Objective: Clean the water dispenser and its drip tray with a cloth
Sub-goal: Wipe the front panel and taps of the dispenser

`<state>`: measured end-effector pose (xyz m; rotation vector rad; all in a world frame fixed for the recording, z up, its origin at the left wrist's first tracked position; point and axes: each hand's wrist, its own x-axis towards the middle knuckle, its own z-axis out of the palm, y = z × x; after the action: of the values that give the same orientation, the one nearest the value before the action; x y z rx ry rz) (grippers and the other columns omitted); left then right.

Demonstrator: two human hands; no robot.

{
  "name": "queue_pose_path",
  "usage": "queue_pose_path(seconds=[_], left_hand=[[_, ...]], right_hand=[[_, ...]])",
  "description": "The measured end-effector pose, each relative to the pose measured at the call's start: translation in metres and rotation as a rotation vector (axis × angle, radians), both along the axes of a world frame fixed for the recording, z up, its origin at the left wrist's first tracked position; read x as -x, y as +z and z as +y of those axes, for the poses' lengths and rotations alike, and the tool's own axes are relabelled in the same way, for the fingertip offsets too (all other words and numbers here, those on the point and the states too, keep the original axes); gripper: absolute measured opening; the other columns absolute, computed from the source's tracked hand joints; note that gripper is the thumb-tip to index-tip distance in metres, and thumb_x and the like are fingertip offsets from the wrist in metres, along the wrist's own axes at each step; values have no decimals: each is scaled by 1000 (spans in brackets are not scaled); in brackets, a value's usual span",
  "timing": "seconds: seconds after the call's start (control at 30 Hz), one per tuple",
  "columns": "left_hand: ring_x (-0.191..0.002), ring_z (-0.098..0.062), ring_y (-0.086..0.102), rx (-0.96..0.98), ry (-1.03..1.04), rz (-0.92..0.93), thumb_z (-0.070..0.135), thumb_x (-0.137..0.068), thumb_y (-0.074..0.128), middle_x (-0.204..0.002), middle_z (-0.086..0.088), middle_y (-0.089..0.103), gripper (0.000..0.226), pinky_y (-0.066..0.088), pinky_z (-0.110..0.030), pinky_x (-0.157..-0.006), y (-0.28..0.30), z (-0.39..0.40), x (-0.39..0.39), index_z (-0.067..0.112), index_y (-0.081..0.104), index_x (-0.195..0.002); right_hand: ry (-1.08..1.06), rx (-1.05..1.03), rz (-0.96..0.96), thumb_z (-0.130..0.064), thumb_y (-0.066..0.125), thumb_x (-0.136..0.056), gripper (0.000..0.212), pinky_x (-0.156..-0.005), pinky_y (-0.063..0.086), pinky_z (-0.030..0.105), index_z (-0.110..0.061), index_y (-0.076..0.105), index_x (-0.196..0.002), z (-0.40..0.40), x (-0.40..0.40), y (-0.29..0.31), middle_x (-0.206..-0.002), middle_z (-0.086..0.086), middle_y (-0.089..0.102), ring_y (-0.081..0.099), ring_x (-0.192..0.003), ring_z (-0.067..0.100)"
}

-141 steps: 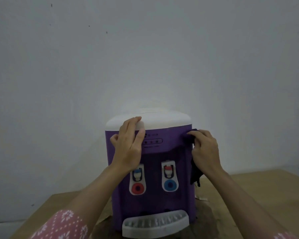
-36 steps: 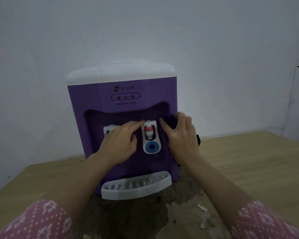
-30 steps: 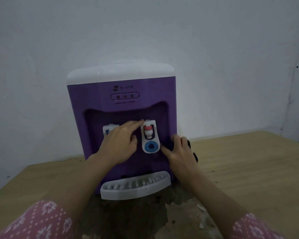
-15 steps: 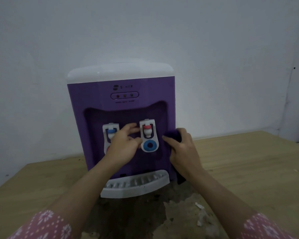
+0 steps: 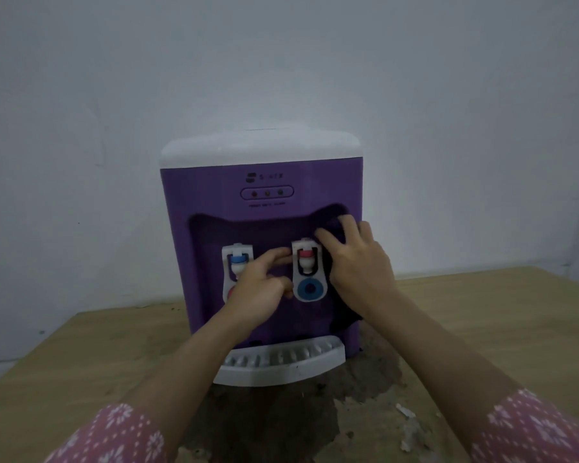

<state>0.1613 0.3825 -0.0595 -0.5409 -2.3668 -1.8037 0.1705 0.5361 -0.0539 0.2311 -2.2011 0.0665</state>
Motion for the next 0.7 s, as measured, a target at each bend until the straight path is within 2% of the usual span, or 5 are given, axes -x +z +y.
queue_pose_path(seconds=[0.17, 0.37, 0.53, 0.6, 0.7], left_hand=[[-69, -6, 56, -20, -4, 4, -11, -82, 46, -111, 7, 57, 52, 41, -6, -45, 1, 3, -3, 15, 48, -128], [-69, -1, 59, 5, -31, -47, -5, -83, 46, -96, 11, 61, 49, 41, -7, -46, -1, -3, -5, 29, 48, -119], [-76, -9, 59, 26, -50, -83, -6, -82, 50, -119, 16, 53, 61, 41, -17, -47, -2, -6, -4, 23, 40, -135], [-73, -4, 59, 26, -46, -78, -5, -83, 50, -119, 15, 52, 59, 41, -16, -45, -1, -4, -2, 22, 40, -135], [-73, -3, 58, 32, -47, -61, -5, -82, 51, -108, 18, 53, 58, 41, -11, -44, 0, 0, -3, 21, 42, -133]], right_hand=[[34, -33, 118, 0, 74, -59, 38, -51, 49, 35, -7, 67, -95, -20, -10, 9, -102, 22, 62, 58, -78, 38], [20, -259, 89, -17, 78, -60, 35, -49, 48, 26, -16, 72, -94, -29, -8, -3, -99, 12, 68, 64, -74, 26], [132, -78, 106, 3, 77, -53, 29, -47, 51, 34, -6, 71, -80, -12, -12, -6, -95, 21, 64, 60, -73, 36], [109, 7, 133, 3, 78, -54, 33, -49, 53, 36, -4, 71, -85, -10, -12, -1, -98, 23, 63, 59, -75, 37], [144, -116, 126, 2, 77, -57, 42, -50, 53, 38, -5, 70, -98, -10, -7, 2, -100, 25, 63, 60, -75, 38]])
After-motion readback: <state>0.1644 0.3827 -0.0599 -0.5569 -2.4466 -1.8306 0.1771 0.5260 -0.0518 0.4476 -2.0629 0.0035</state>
